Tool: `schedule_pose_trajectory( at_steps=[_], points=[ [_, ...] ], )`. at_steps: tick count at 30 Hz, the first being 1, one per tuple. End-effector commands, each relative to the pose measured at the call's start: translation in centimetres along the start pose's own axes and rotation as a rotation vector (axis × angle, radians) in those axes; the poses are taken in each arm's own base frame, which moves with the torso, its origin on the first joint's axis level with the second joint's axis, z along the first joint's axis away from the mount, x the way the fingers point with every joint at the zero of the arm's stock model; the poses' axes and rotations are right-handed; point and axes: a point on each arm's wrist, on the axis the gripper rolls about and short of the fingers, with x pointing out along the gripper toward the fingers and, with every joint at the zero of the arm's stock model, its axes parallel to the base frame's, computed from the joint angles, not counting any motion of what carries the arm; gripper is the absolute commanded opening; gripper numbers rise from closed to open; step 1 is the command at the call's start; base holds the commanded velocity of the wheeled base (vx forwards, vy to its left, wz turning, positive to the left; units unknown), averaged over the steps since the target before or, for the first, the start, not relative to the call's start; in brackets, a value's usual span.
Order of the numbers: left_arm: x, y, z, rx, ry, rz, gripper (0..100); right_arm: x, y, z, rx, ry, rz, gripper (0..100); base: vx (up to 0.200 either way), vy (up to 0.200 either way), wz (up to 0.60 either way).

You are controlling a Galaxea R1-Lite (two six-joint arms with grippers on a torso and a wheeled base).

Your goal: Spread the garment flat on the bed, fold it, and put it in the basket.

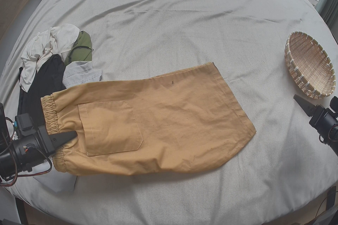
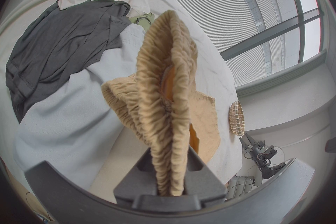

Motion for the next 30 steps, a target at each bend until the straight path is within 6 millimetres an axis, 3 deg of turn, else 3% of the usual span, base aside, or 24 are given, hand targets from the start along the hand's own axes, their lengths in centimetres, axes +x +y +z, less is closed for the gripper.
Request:
schedule_pose_trajectory(
  at_steps=[1, 7, 16, 30],
  points=[
    [0.7, -1.7, 1.1, 0.032, -0.007, -0.063, 0, 0.2, -0.1, -0.1, 0.002, 0.007, -0.002, 100, 0.0, 0.0, 0.0],
    [2.3, -4.3, 1.6, 0.074, 0.039, -0.156, 0, 0.2, -0.1, -0.2, 0.004, 0.012, -0.003, 100, 0.0, 0.0, 0.0],
    [6.2, -9.0, 0.9, 0.137, 0.162, -0.314, 0, 0.4, -0.2, -0.3, 0.006, 0.019, -0.004, 100, 0.0, 0.0, 0.0],
    [12.4, -13.9, -1.8, 0.186, 0.283, -0.44, 0, 0.7, -0.3, -0.6, 0.012, 0.037, -0.005, 100, 0.0, 0.0, 0.0]
  ],
)
